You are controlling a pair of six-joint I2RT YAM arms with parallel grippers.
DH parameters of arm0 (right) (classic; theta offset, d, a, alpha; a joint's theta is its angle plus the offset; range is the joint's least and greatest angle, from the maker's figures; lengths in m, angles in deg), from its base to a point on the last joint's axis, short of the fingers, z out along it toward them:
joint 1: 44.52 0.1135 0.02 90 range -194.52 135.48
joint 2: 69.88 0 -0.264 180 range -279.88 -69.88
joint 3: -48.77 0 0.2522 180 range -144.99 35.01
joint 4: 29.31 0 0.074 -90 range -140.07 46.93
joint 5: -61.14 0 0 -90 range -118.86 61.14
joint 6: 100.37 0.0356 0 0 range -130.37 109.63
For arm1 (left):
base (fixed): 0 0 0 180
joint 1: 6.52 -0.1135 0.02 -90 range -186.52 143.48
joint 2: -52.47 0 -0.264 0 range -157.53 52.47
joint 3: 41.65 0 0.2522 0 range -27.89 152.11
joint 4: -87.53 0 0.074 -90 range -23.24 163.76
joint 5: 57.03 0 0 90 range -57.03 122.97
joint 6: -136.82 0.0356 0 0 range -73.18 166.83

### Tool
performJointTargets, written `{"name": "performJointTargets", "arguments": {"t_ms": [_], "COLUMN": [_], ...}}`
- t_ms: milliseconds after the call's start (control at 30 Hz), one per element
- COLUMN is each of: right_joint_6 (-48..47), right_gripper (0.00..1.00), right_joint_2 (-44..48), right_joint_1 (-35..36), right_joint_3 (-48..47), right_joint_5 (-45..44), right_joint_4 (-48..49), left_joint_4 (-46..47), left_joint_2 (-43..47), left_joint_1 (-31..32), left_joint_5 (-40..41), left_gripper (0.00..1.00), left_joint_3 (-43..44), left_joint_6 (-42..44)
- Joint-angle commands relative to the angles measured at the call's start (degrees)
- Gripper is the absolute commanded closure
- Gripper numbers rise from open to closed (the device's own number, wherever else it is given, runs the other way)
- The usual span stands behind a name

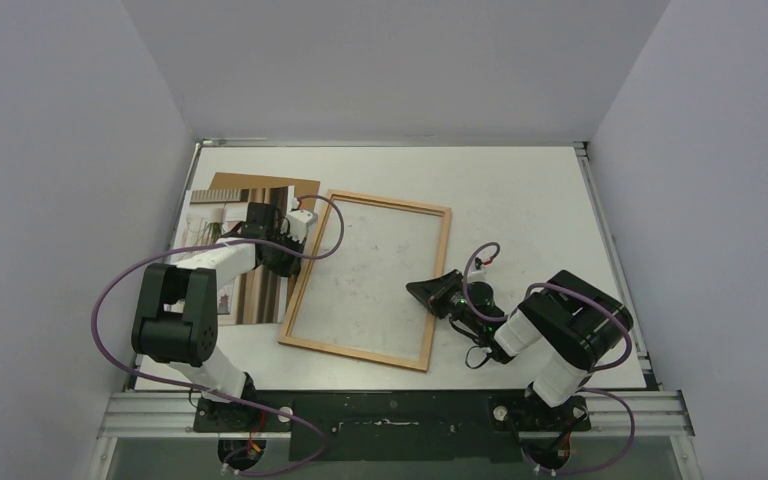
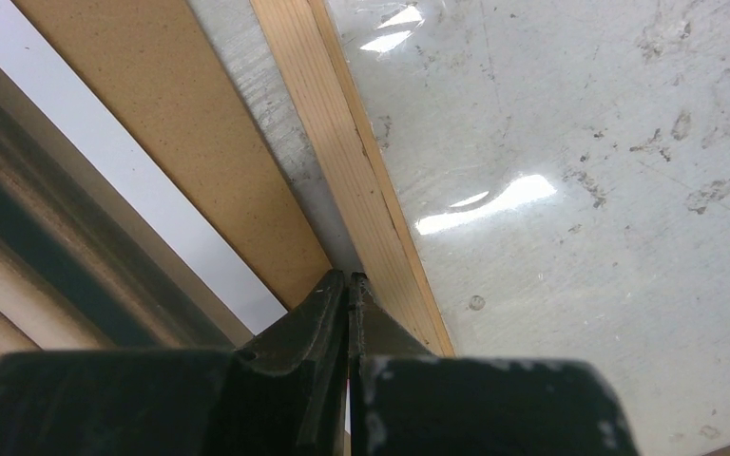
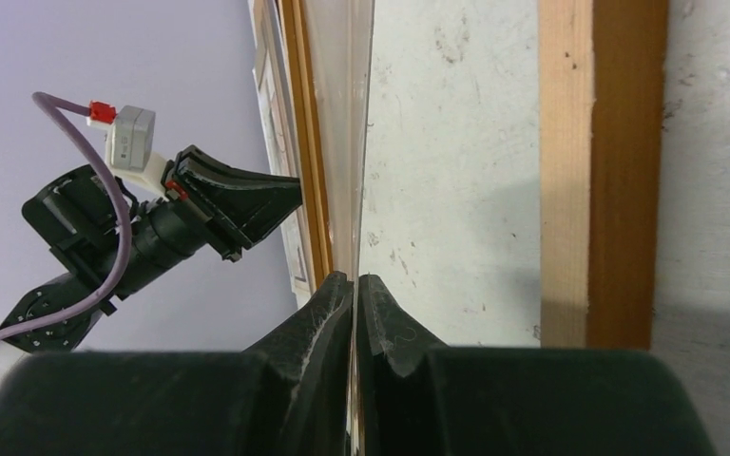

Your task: Put the photo into the frame

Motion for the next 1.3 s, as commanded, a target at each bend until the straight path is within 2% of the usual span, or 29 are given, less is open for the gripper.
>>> {"name": "performJointTargets", "arguments": {"t_ms": [0,267,433,567,967,1267], "right_joint_6": [0.94,1.85,5.35,5.09,0.8,-9.56], "right_gripper": [0.95,0.95,0.95,0.95,0.95,0.95], "right_joint_2": [1.95,3.75,-0.04,-1.9,-0.32,9.73], "right_joint_1": [0.5,-0.1,-0.51,-0.32,-0.25,-0.15], "right_joint_3": [-0.09,0.1,0.08,-0.72,-1.69,-5.25], "right_joint_5": [1.5,1.48,2.53,2.97,2.99,-0.3], "right_joint_4": [7.29,10.69,20.87,21.35,12.19,-10.04], "left_joint_4": [0.26,0.18,0.18,0.09,0.07,-0.07], "left_joint_2": [2.05,1.98,1.95,2.02,2.06,2.3], "left_joint_1": [0.86,1.13,1.29,1.31,1.37,1.4], "left_joint_5": [-2.83,-2.93,-2.83,-2.73,-2.92,-3.13], "left_gripper": [1.0,1.0,1.0,1.0,1.0,1.0], "left_joint_3": [0.66,0.89,0.94,1.0,1.1,1.02], "left_joint_6": [-0.69,-0.78,-0.77,-0.77,-0.77,-0.96]}}
